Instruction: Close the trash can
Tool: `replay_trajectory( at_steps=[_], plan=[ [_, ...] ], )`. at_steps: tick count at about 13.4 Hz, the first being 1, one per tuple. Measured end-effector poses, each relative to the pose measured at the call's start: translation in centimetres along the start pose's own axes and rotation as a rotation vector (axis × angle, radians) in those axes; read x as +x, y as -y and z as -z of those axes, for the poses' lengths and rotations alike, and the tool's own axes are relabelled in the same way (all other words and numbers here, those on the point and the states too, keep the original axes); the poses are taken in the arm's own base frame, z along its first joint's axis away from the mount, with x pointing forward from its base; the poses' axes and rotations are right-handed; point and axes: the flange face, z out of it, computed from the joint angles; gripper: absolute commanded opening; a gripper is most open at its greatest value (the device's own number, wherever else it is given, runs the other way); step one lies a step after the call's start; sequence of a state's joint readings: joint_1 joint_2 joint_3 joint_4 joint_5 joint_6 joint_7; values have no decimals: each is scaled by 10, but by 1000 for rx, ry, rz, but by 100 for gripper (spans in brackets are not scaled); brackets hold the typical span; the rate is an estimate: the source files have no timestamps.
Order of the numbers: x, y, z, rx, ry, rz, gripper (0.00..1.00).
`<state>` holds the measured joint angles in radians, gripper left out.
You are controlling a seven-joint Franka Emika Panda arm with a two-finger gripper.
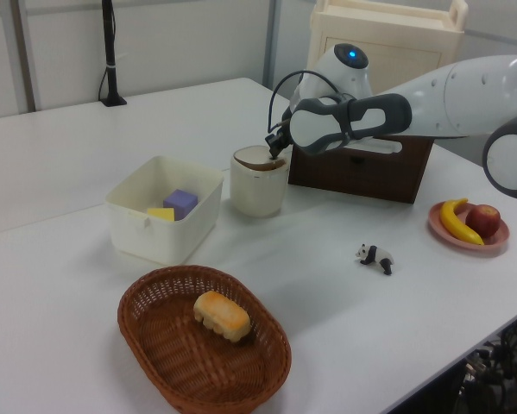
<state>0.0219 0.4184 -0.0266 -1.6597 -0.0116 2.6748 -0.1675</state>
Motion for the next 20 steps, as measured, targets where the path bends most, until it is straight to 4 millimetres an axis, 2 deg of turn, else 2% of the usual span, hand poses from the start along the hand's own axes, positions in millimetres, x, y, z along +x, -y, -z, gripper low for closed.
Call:
replay_trajectory(
  at_steps=[8, 15, 18, 19, 20],
  plan=[
    [-10, 6, -9, -1, 26, 26, 0],
    [-9, 8, -8, -11, 25, 49, 0],
    [0, 6, 10, -14, -3, 29, 0],
    [7, 4, 25, -17, -23, 4, 0],
    [15, 0, 52, -20, -25, -30, 2]
  ],
)
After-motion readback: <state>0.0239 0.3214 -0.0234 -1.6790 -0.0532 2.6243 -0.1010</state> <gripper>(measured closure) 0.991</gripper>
